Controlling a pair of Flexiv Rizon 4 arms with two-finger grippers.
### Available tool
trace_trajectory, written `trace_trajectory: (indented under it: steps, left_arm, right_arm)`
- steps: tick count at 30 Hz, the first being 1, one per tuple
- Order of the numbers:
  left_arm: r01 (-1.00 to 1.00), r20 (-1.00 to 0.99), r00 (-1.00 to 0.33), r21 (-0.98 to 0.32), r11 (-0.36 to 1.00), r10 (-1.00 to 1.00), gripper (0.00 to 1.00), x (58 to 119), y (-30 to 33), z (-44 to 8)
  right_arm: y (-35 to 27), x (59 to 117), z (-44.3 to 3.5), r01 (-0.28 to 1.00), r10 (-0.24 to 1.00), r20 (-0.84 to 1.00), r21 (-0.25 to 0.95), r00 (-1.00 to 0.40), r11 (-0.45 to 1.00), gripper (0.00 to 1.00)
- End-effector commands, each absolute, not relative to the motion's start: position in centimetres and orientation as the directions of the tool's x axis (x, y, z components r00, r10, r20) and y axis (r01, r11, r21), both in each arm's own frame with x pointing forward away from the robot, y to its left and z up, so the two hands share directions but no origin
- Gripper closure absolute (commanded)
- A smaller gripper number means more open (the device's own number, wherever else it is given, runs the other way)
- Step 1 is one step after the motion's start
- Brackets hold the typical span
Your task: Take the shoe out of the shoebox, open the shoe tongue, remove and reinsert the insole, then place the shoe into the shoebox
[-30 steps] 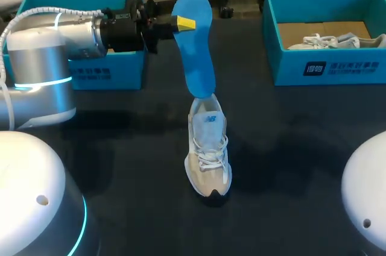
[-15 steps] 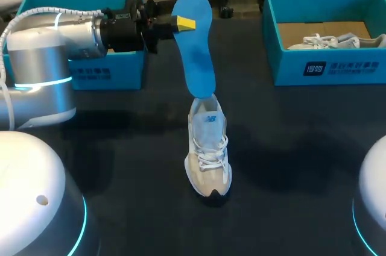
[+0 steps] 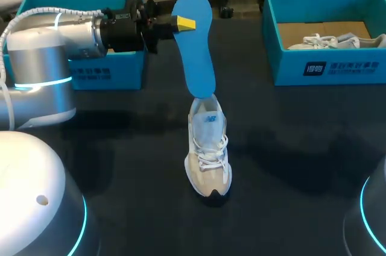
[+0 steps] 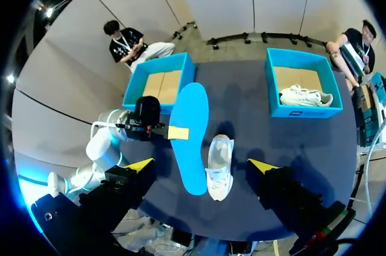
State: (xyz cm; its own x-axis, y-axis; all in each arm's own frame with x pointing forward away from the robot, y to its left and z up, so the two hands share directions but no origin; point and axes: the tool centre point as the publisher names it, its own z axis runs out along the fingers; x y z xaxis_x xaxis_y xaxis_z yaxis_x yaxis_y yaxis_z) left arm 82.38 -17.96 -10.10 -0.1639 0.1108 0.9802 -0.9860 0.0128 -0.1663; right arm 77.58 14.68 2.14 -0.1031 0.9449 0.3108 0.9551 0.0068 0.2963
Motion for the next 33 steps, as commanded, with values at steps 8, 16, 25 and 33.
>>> trace_trajectory:
  steps: [8,16,25,33]
  left_arm:
    - [-0.986,0.980,-0.164,-0.166,0.012,0.110,1.00,82.3,-17.9,-10.1]
    - [-0.986,0.980,-0.164,-0.166,0.012,0.110,1.00,82.3,-17.9,-10.1]
    - [-0.986,0.980,-0.164,-0.166,0.012,0.110,1.00,82.3,-17.9,-10.1]
    - [-0.986,0.980,-0.164,-0.166,0.012,0.110,1.00,82.3,-17.9,-10.1]
  right_arm:
    - [11.8,77.2,0.5,0.953,0.688,0.696,0.302,-0.206,-0.020,0.00]
    - [11.1,77.2,-0.8,0.957,0.511,0.831,0.285,-0.221,-0.049,0.00]
    - [11.0,77.3,-2.0,0.954,0.351,0.905,0.288,-0.241,-0.087,0.00]
    - [10.2,77.1,-3.7,0.951,0.217,0.942,0.286,-0.257,-0.114,0.00]
